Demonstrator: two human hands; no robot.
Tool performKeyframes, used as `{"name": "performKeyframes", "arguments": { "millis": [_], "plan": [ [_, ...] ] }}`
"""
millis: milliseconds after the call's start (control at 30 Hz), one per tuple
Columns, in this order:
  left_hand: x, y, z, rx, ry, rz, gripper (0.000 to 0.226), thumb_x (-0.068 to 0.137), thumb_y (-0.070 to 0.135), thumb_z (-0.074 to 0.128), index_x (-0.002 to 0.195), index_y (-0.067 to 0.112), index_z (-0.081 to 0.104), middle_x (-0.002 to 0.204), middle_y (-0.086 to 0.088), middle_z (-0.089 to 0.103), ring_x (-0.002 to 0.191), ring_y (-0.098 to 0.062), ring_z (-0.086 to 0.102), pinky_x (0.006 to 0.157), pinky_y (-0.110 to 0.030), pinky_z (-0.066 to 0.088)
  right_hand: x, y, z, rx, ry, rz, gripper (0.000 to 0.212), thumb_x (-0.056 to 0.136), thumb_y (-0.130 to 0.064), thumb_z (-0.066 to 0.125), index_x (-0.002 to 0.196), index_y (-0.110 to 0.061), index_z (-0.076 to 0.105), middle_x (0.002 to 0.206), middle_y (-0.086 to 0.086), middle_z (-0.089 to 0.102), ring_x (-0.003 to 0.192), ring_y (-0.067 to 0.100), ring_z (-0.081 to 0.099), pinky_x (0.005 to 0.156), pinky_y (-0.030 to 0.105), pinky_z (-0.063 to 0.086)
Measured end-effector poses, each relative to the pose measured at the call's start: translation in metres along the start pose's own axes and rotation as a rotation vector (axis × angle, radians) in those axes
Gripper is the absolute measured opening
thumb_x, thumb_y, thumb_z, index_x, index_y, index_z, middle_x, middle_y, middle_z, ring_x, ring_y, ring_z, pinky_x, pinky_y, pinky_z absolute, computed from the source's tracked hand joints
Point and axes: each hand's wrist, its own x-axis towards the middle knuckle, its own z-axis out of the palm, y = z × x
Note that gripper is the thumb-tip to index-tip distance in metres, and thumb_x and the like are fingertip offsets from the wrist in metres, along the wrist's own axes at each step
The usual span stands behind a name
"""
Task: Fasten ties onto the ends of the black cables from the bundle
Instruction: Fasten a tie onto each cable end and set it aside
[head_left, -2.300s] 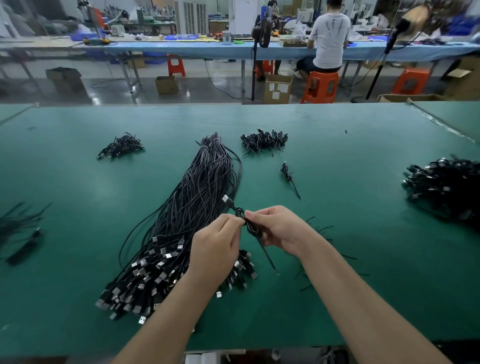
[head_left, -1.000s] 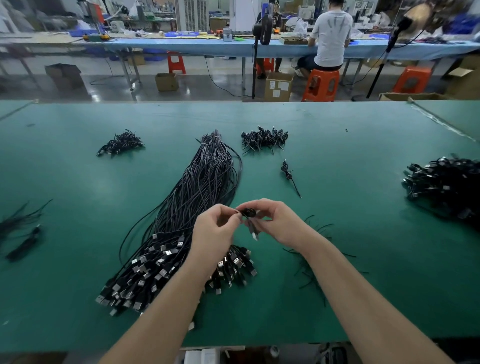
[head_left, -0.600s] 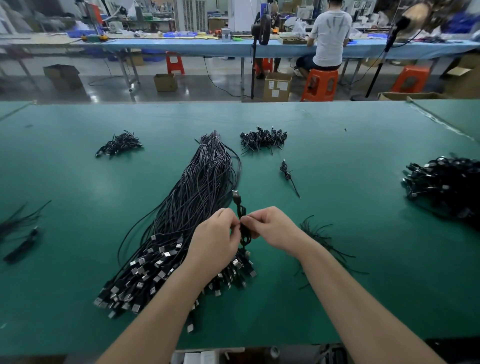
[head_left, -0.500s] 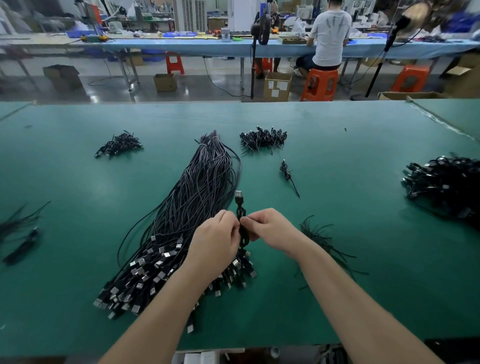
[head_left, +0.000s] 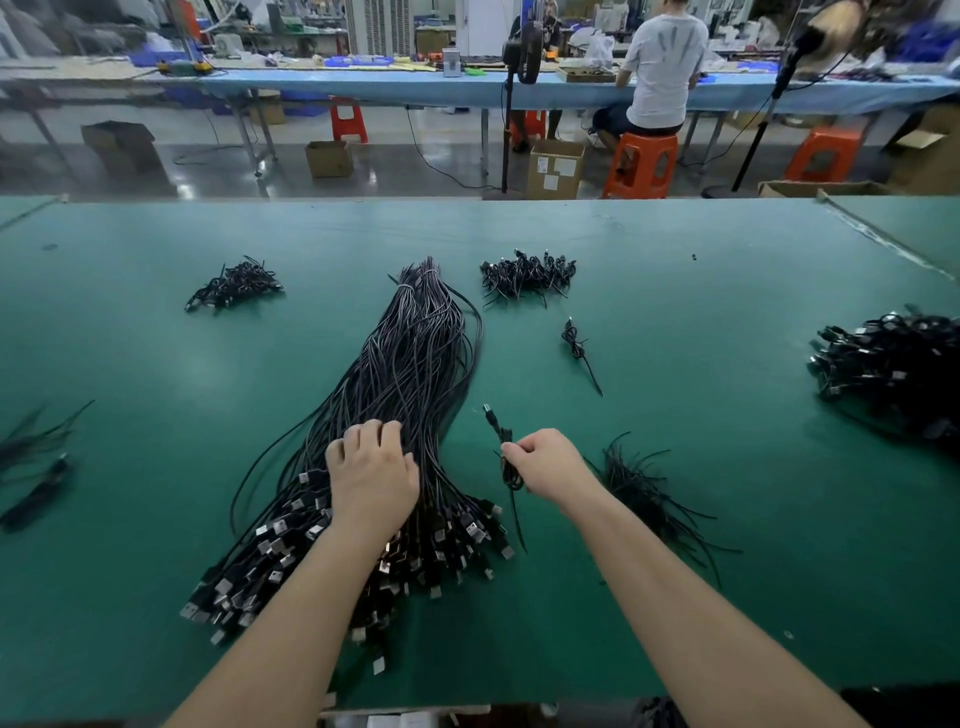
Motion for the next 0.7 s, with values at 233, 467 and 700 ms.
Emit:
{"name": "performKeyframes", "arguments": {
  "millis": [233,467,700],
  "plan": [
    [0.01,-0.008,0.023,0.04,-0.245,-0.062,0.06,0.103,0.042,0.028,0.156,0.016,0.017,0.165,-0.013,0.017,0.153,-0.03,0.011,0.124,-0.052,0.011,0.038,0.011,0.006,-0.146,0.166,0.065,0.046,0.101,-0.033,0.058,0.06,-0.017,0.046,0.052,-0.002,0.044,0.046,0.016,0.039,0.051,0.027,0.035],
    [0.018,-0.011,0.023,0.081,-0.434,-0.021,0.067,0.104,0.044,0.015,0.159,0.015,-0.01,0.167,-0.015,-0.014,0.154,-0.032,-0.016,0.123,-0.056,-0.005,0.025,0.023,0.009,-0.615,0.308,-0.152,0.034,0.102,-0.042,0.051,0.127,-0.018,0.056,0.118,0.001,0.058,0.1,0.019,0.062,0.07,0.03,0.051],
    [0.032,-0.016,0.022,0.254,-0.449,0.093,0.072,0.104,0.05,0.014,0.159,0.014,-0.015,0.167,-0.021,-0.002,0.153,-0.039,0.001,0.123,-0.056,0.007,0.015,0.05,0.026,-0.786,0.205,-0.353,0.041,0.106,-0.037,0.041,0.135,-0.013,0.059,0.151,0.002,0.049,0.133,0.018,0.048,0.106,0.028,0.045]
  ]
}}
